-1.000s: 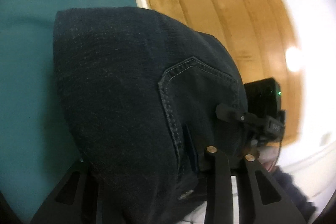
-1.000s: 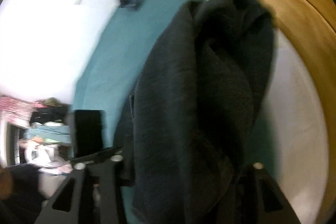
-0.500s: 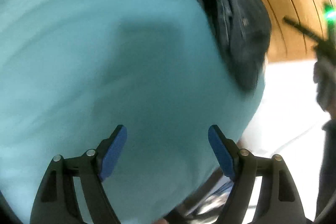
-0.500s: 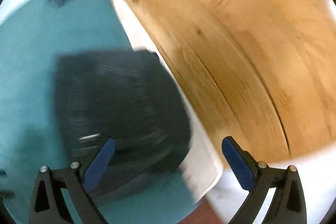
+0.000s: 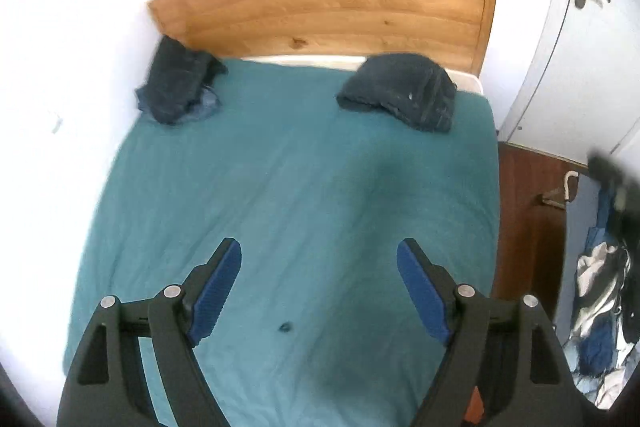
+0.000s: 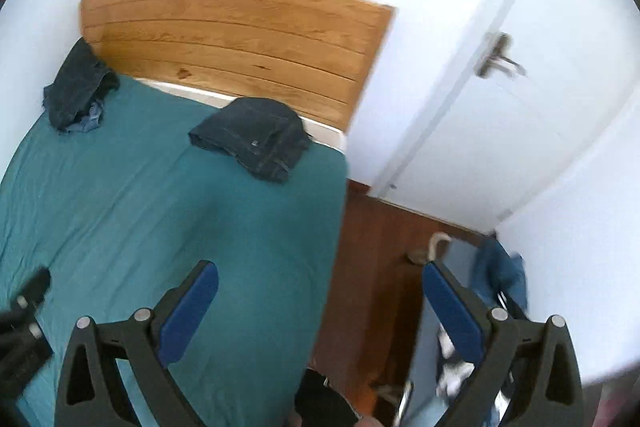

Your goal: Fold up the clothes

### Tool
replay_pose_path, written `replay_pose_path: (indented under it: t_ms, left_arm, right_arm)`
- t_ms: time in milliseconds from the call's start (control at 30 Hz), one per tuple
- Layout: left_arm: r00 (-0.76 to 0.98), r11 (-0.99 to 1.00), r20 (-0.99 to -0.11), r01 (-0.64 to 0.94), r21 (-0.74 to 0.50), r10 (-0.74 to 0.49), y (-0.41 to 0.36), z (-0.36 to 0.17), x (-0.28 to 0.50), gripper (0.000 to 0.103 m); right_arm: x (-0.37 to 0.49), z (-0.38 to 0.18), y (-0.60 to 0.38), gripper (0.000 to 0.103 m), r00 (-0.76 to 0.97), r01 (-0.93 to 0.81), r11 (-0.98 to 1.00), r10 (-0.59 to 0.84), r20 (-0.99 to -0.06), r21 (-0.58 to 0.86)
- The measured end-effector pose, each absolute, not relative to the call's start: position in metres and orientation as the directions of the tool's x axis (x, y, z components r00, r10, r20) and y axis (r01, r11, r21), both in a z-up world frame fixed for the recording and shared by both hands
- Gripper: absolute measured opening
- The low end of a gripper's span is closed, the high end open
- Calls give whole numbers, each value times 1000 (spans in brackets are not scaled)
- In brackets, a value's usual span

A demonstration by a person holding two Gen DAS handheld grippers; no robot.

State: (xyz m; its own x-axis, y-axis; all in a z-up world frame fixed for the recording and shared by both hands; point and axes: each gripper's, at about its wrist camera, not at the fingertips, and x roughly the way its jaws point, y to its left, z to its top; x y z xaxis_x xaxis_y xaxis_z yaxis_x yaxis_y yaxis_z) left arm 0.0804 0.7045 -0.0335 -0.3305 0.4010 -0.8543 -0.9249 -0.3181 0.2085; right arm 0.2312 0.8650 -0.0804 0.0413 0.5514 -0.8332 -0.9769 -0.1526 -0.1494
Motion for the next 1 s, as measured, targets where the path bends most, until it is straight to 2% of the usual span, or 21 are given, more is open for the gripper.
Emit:
replay_pose_path:
  t_ms: [167,267,400,633,1000]
  left_arm:
    - [-339,-309,-818,-928,210,464,672,19,85,81]
    - [-341,-282,-797,-933,223,499,663,33,87,81]
    - [-356,-259,-778,-932,254,517,664,29,83,81]
    - [-330,-235,-788,-942,240,520,671,6,72,81]
    - [-306,-222,-791,-950,219,530,668,9,70,81]
  right_arm:
    - [245,-24,762,103,47,-994,-59,550,-834,-95]
    - [235,-13,737,103,52,-994,-52,568,-821,-98]
    - [223,-1,710,103,47,-996,-32,582,-812,-81]
    - [207,-10,680,103,12,-998,-42,572,-820,-44]
    - [210,-5,655,103,-24,-999,-42,584,-811,-1]
